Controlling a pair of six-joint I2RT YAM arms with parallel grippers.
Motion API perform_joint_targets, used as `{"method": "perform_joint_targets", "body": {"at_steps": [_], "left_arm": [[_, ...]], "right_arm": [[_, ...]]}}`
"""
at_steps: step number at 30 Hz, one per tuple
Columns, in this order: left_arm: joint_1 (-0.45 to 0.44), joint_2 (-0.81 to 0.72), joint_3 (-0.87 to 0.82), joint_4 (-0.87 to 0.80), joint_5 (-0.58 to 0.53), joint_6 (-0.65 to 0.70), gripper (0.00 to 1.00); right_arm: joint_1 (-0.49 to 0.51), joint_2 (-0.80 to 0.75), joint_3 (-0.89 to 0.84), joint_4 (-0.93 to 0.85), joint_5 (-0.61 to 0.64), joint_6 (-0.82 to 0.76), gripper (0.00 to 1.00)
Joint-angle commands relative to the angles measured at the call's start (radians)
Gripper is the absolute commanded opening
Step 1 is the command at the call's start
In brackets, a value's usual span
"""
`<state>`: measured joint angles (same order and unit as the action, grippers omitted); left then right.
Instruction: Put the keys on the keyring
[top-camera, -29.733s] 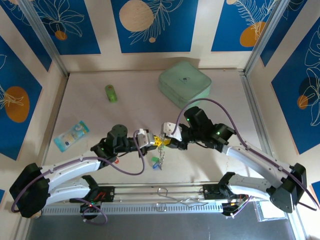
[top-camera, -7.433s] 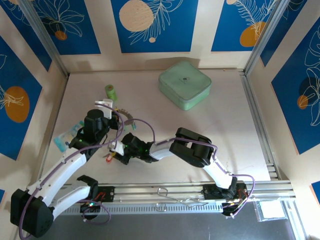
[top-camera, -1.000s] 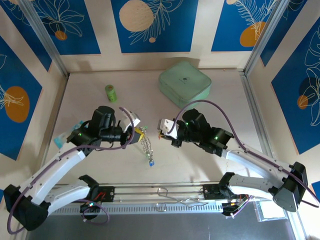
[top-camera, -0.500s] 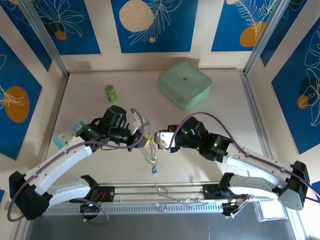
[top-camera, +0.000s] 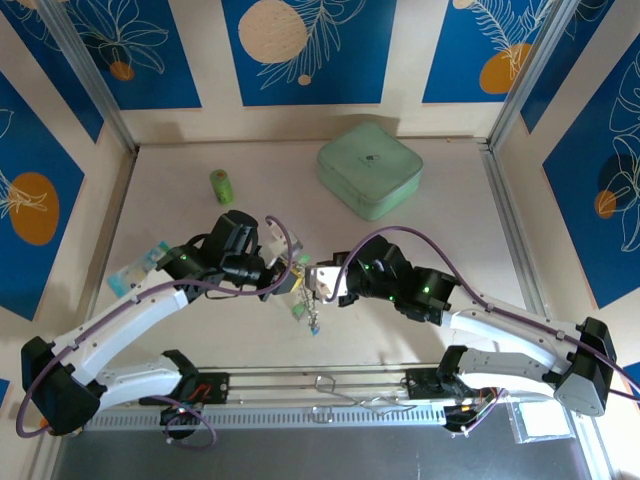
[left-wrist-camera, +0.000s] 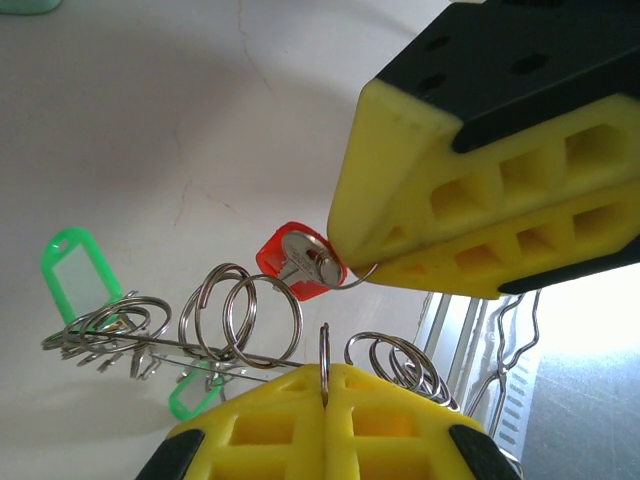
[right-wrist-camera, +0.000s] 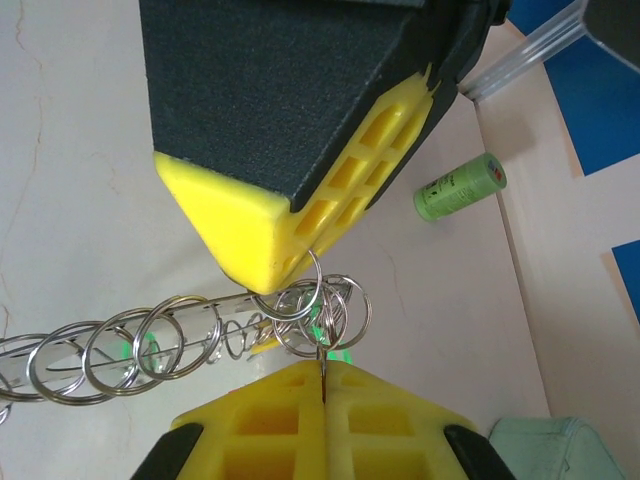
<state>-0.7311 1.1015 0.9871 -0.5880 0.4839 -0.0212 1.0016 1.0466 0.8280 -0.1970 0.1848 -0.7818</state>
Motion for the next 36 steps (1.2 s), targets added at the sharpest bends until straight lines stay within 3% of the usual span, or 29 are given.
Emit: {"method": "perform_joint_targets", "body": {"at_steps": [1,36], "left_arm": [[-0.013,0.001,0.045,0.020,0.001,-0.011,0.00],[-0.021,-0.003,0.037,0.035,-0.043,-0.011,0.00]], "right_arm": [[0.006,0.004,0.029,0.016,0.007,0.020,0.00],[0.036,0.020,0.006,0.040,-0.002,0.009,0.00]]}}
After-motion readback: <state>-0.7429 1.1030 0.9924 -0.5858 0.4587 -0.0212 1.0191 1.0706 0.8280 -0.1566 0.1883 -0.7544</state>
